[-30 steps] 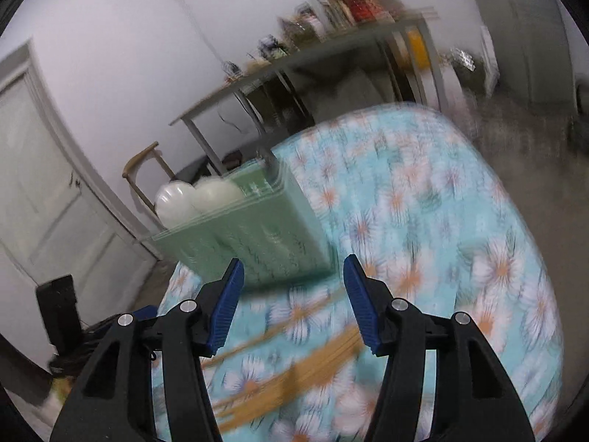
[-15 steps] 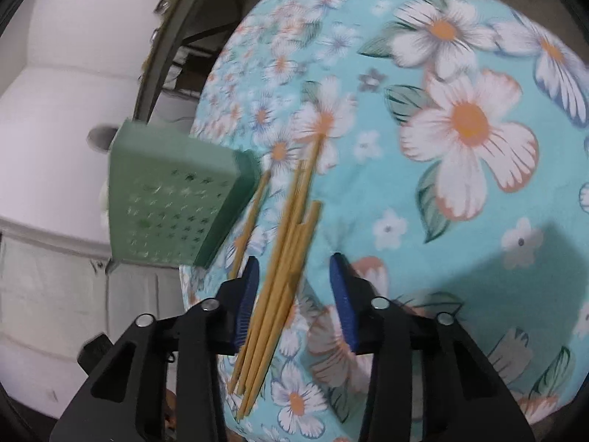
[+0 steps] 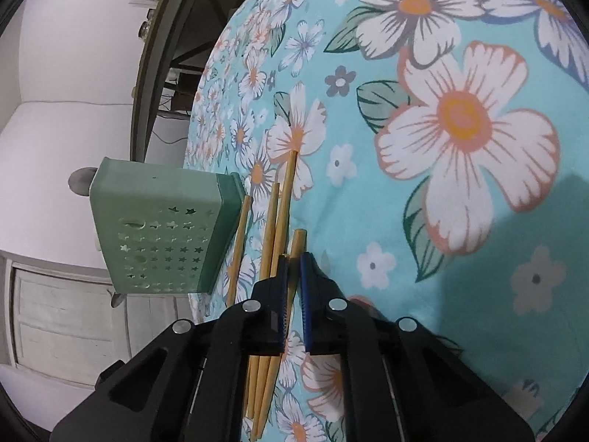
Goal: Organize utensils
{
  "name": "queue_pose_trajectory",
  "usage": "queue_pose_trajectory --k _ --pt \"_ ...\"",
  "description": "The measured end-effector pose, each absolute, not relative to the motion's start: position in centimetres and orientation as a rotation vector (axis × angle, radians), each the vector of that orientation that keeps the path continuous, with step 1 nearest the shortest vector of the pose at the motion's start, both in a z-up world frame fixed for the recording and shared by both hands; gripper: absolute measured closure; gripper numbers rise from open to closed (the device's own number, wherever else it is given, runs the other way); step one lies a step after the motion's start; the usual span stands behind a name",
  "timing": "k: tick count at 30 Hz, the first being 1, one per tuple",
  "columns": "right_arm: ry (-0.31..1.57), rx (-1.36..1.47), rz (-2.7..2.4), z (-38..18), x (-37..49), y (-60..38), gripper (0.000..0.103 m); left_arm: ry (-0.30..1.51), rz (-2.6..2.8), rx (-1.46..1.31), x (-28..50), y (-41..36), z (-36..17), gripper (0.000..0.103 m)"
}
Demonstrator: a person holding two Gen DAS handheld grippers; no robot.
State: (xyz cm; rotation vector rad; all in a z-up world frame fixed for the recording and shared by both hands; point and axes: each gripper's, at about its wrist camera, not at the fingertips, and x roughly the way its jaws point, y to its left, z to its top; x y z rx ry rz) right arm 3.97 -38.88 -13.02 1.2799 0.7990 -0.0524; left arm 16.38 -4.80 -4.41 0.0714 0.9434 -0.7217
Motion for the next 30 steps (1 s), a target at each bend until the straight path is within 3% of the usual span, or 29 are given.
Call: queue_pose_trajectory --k 8,11,15,18,23,27,30 --pt "0.808 1.255 -0.095 -12.9 1.6 -39.6 0.1 0.927 -0.777 0.117 15.7 -6.2 -4.6 0.046" --pt "0.807 1.258 -0.07 -12.7 1.5 -39.6 0.1 0.921 -0.797 0.173 15.3 -7.3 -5.2 0.059" --pt "0.808 1.26 -0.053 -12.2 2.2 -39.6 0.096 0.909 -0.808 0.273 14.7 -8.8 -6.2 0.068" --pt "0.823 1.269 -0.061 -12.4 3.5 -39.8 0.083 0.916 -0.807 0.328 14.6 -9.6 -7.0 0.072" --pt "0.834 1.264 -0.08 -12.5 5.4 -39.6 0.083 0.905 -0.799 0.375 14.5 -10.5 -7.7 0.075" --pt "0.831 1.268 -0.114 -12.9 6.1 -39.6 0.094 0.893 -0.798 0.373 14.6 -10.6 -7.8 0.083" --pt "0.815 1.297 -0.109 -13.3 5.9 -39.8 0.095 0.883 -0.807 0.381 14.3 -10.6 -7.7 0.09"
